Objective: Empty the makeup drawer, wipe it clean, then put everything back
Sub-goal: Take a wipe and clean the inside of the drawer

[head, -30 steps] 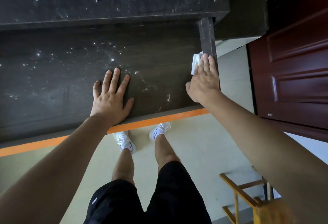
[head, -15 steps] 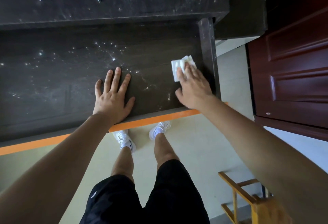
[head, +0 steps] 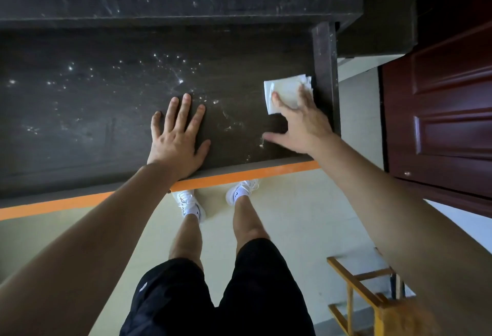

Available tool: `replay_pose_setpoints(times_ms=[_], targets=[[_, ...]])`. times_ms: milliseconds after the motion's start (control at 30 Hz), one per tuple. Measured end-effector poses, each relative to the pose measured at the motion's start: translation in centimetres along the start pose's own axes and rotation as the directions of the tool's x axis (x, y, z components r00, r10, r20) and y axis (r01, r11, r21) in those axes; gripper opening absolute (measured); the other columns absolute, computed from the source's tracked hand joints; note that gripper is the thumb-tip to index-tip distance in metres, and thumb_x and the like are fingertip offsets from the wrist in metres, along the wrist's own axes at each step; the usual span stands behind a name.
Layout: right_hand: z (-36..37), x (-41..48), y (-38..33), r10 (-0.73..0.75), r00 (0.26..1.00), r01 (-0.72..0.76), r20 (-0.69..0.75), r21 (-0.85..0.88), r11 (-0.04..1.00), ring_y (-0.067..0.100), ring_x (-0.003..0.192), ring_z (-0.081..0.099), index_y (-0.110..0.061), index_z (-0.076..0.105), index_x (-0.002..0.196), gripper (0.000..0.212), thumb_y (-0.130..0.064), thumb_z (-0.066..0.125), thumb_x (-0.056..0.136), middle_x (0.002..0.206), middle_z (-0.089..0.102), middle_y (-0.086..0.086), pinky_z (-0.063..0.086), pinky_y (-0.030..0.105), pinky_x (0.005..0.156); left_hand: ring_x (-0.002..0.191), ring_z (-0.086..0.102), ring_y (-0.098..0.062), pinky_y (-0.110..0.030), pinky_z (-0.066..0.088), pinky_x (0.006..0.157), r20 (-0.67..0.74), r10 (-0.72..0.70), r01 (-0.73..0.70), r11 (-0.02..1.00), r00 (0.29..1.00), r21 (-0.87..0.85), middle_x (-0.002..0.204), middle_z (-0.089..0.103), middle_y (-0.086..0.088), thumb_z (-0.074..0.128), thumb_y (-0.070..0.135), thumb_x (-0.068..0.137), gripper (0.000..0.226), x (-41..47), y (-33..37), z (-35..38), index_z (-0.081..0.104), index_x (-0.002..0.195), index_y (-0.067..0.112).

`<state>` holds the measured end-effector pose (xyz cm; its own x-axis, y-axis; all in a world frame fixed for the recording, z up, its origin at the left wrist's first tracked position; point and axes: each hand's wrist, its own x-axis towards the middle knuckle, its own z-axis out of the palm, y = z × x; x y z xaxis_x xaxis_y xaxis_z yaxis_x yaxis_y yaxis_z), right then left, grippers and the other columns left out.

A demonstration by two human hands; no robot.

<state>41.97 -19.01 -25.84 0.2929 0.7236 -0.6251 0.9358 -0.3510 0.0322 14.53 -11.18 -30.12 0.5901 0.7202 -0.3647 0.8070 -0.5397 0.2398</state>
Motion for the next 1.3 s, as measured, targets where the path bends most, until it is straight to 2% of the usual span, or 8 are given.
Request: replay_pose_setpoints(times_ms=[167, 333, 500, 700, 867, 1067, 1200, 1300], targets=[[1.4, -1.7, -0.5, -0.082, 0.996, 0.083, -0.025, 0.053, 0.995, 0.035, 0.151, -0.005, -0.039, 0.016, 0.154, 0.111, -0.072, 0.074, 0.065, 0.162, -0.005, 0.013, 0.042, 0.055, 0.106, 0.151, -0.003, -0.027, -0.058, 0.007, 0.117, 0.005, -0.005, 0.005, 1.000, 1.000, -0.012, 0.164, -0.004, -0.005, 0.048, 0.052, 0.090, 0.078, 0.1, 0.1, -0.1, 0.014, 0.155, 0.026], [0.1, 0.7, 0.0, -0.092, 0.996, 0.092, -0.005, 0.081, 0.992, 0.029, 0.149, -0.023, -0.046, -0.002, 0.153, 0.121, -0.083, 0.067, 0.061, 0.159, -0.030, 0.009, 0.033, 0.054, 0.111, 0.150, -0.006, -0.025, -0.056, 0.004, 0.118, -0.011, -0.015, 0.015, 1.000, 1.000, -0.017, 0.164, -0.008, -0.003, 0.045, 0.054, 0.091, 0.078, 0.6, 0.1, 0.2, 0.010, 0.156, 0.028], [-0.2, 1.7, 1.7, -0.078, 0.991, 0.094, -0.110, 0.152, 0.984, 0.023, 0.152, -0.010, -0.044, 0.026, 0.151, 0.059, -0.059, 0.043, 0.096, 0.165, -0.008, 0.008, 0.037, 0.054, 0.110, 0.150, -0.009, -0.025, -0.055, 0.001, 0.118, 0.003, -0.008, 0.008, 0.999, 1.000, -0.032, 0.164, -0.011, -0.003, 0.042, 0.053, 0.092, 0.077, 0.2, -0.1, 0.3, 0.007, 0.156, 0.028], [2.4, -2.4, 4.5, -0.346, 0.938, 0.343, 0.010, 0.109, 0.933, 0.025, 0.153, 0.006, -0.030, 0.055, 0.139, 0.044, -0.013, 0.048, 0.099, 0.164, 0.007, 0.013, 0.034, 0.047, 0.115, 0.150, -0.010, -0.025, -0.054, 0.001, 0.119, 0.022, -0.019, 0.019, 1.000, 1.000, -0.011, 0.164, -0.012, -0.003, 0.042, 0.053, 0.092, 0.078, 0.1, 0.1, 0.2, 0.005, 0.156, 0.028], [-1.2, -0.1, 4.1, -0.562, 0.817, 0.569, 0.129, -0.023, 0.822, 0.009, 0.151, -0.007, -0.037, 0.056, 0.136, 0.045, -0.015, 0.040, 0.100, 0.165, -0.003, -0.006, 0.037, 0.041, 0.113, 0.151, 0.006, -0.028, -0.054, 0.011, 0.118, 0.002, -0.024, 0.024, 1.000, 1.000, 0.012, 0.164, 0.004, -0.006, 0.051, 0.053, 0.089, 0.079, -0.3, 0.1, -0.2, 0.017, 0.155, 0.028], [-2.7, 5.9, 0.9, -0.810, 0.587, 0.809, -0.002, -0.014, 0.587, 0.020, 0.153, -0.005, -0.031, 0.056, 0.119, 0.024, -0.030, 0.037, 0.105, 0.166, 0.008, 0.006, 0.026, 0.036, 0.116, 0.150, 0.013, -0.027, -0.051, 0.020, 0.117, 0.007, -0.138, 0.138, 0.990, 0.990, 0.034, 0.164, 0.011, -0.006, 0.044, 0.060, 0.086, 0.073, -0.3, 0.5, -1.2, 0.028, 0.152, 0.031], [-3.8, 9.4, 0.6, -0.817, 0.575, 0.815, -0.034, -0.063, 0.576, 0.022, 0.153, -0.004, -0.036, 0.040, 0.144, 0.050, -0.011, 0.046, 0.101, 0.166, 0.004, 0.005, 0.031, 0.041, 0.113, 0.146, 0.021, -0.030, -0.052, 0.029, 0.110, -0.067, -0.468, 0.467, 0.883, 0.881, -0.038, 0.159, 0.025, -0.011, 0.064, 0.039, 0.088, 0.062, -0.8, 4.7, -1.2, 0.043, 0.144, 0.023], [-5.4, 10.9, 1.9, -0.821, 0.569, 0.817, -0.042, -0.083, 0.571, 0.021, 0.152, 0.007, -0.029, 0.056, 0.128, 0.032, -0.015, 0.050, 0.100, 0.163, 0.021, 0.002, 0.043, 0.043, 0.103, 0.146, 0.020, -0.032, -0.053, 0.021, 0.113, -0.166, -0.731, 0.719, 0.682, 0.662, -0.134, 0.156, 0.029, -0.016, 0.062, 0.031, 0.089, 0.053, -0.4, 9.1, -1.1, 0.047, 0.138, 0.019]])
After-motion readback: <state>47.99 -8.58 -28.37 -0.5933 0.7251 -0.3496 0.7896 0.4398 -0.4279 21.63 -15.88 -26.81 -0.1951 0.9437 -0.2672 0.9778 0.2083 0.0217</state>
